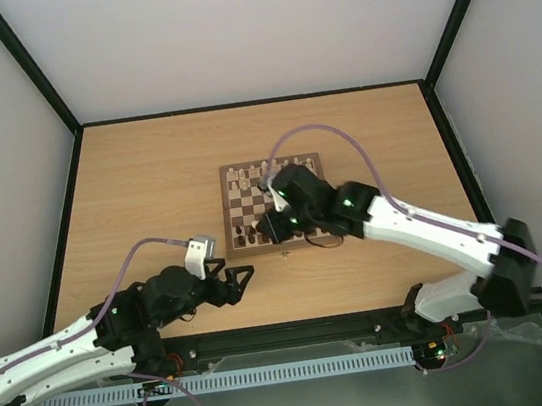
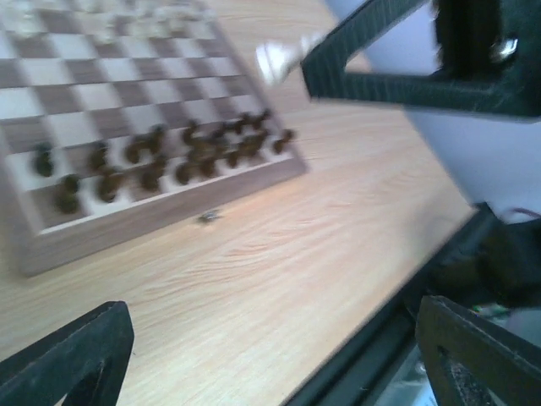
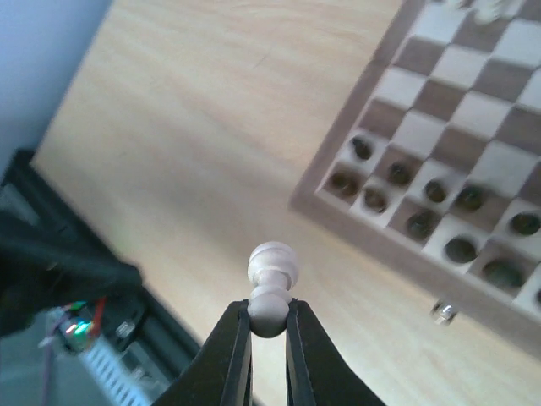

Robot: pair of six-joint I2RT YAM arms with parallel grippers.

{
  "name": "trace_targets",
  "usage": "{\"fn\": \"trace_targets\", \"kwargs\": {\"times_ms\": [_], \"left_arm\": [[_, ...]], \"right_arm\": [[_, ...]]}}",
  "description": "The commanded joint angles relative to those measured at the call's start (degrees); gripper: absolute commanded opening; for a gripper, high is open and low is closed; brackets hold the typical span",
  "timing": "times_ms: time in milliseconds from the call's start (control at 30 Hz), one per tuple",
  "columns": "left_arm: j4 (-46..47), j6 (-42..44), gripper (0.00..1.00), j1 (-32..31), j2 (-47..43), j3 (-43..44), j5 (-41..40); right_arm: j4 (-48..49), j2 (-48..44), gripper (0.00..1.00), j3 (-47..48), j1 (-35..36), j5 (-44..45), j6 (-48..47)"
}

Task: Set up the chess pieces on the board
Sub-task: Place the chess piece on the chessboard.

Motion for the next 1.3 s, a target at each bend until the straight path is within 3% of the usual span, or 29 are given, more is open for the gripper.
{"fn": "trace_targets", "kwargs": {"times_ms": [0,233,500,1267], "left_arm": [[-9.6,-7.1,0.99,0.4,3.5,1.7,-15.8],[-12.8,-11.2,0.99,0.7,-0.9,1.0,-21.8],[-11.7,-10.7,0.99,0.7,-4.4,-0.2,-20.5],[-10.8,-9.6,0.99,0.8,-4.0,-0.5,-20.4]], "right_arm": [[-10.0,12.1,0.01,10.7,-3.3,7.8,-6.8],[-21.8,35.3,0.01,34.9,-7.4,15.9,-10.7],[-34.1,54.2,0.01,56.7,-10.5,21.7,-11.1],[-31.7,64.6,0.01,62.0,-14.9,17.5,-13.0]]}}
